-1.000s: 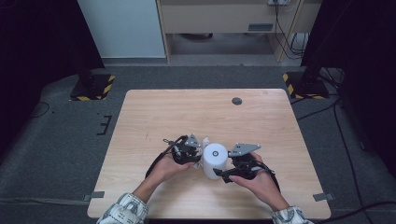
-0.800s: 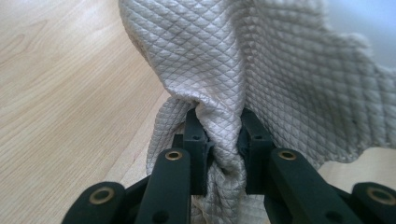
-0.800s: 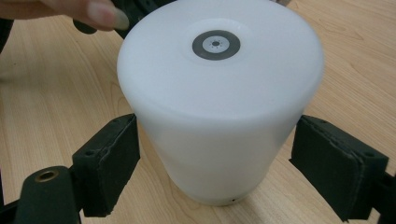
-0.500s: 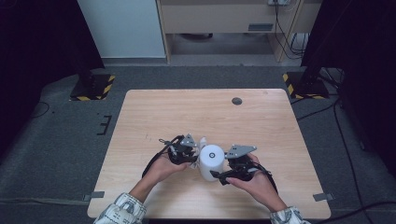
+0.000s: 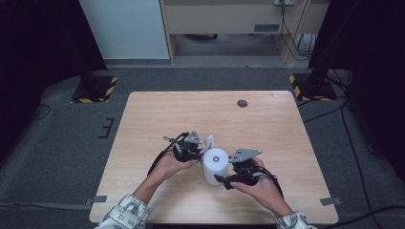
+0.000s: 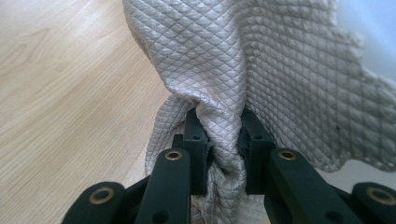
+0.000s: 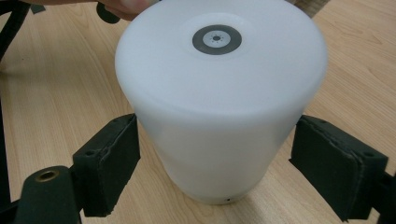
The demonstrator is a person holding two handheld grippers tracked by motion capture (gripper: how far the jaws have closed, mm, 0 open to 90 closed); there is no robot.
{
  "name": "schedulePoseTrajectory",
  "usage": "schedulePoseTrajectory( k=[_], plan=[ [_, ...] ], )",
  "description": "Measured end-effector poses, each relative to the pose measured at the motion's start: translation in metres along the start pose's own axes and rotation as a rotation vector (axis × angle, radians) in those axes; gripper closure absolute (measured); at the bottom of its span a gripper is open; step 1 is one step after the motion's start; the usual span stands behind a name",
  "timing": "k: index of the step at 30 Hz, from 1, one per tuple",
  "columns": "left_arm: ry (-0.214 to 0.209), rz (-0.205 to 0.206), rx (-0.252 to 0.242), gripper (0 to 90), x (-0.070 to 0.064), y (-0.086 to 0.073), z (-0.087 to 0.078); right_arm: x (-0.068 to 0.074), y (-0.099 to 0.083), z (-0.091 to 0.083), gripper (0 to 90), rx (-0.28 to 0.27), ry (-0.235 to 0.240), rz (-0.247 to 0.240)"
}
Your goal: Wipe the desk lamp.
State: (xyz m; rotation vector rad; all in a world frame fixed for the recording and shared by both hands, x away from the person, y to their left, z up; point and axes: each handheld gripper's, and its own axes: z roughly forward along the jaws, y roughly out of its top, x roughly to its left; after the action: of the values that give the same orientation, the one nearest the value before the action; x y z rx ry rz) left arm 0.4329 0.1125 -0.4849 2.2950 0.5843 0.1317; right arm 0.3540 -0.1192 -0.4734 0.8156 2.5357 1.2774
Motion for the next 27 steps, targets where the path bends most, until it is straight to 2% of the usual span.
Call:
schedulePoseTrajectory(
  k=[8, 12, 15, 19, 21, 23, 26, 27],
  plan=[
    [-0.014, 0.011, 0.018, 75.9, 0.002, 0.001, 0.006, 0.000, 0.000, 0.000, 16.0, 0.003, 0.000, 0.000],
    [-0.007, 0.045, 0.069, 75.9, 0.002, -0.001, 0.011, 0.000, 0.000, 0.000, 16.0, 0.003, -0.001, 0.000],
    [-0.004, 0.052, 0.083, 75.9, 0.002, -0.002, 0.013, 0.000, 0.000, 0.000, 16.0, 0.004, -0.001, 0.000],
    [-0.004, 0.042, 0.064, 75.8, 0.003, 0.000, 0.012, 0.000, 0.000, 0.000, 16.0, 0.003, 0.000, 0.000],
    [-0.008, 0.025, 0.034, 75.8, 0.003, 0.002, 0.009, 0.000, 0.000, 0.000, 15.9, 0.002, 0.000, 0.002],
    [-0.012, 0.026, 0.022, 75.8, 0.004, 0.005, 0.006, 0.000, 0.000, 0.000, 15.9, 0.002, -0.002, 0.001],
    [-0.011, 0.031, 0.025, 75.9, 0.004, 0.006, 0.006, 0.000, 0.000, 0.000, 15.8, 0.002, -0.003, 0.001],
    [-0.003, 0.044, 0.041, 75.9, 0.004, 0.006, 0.007, 0.001, 0.000, 0.000, 15.8, 0.002, -0.003, 0.001]
  ],
)
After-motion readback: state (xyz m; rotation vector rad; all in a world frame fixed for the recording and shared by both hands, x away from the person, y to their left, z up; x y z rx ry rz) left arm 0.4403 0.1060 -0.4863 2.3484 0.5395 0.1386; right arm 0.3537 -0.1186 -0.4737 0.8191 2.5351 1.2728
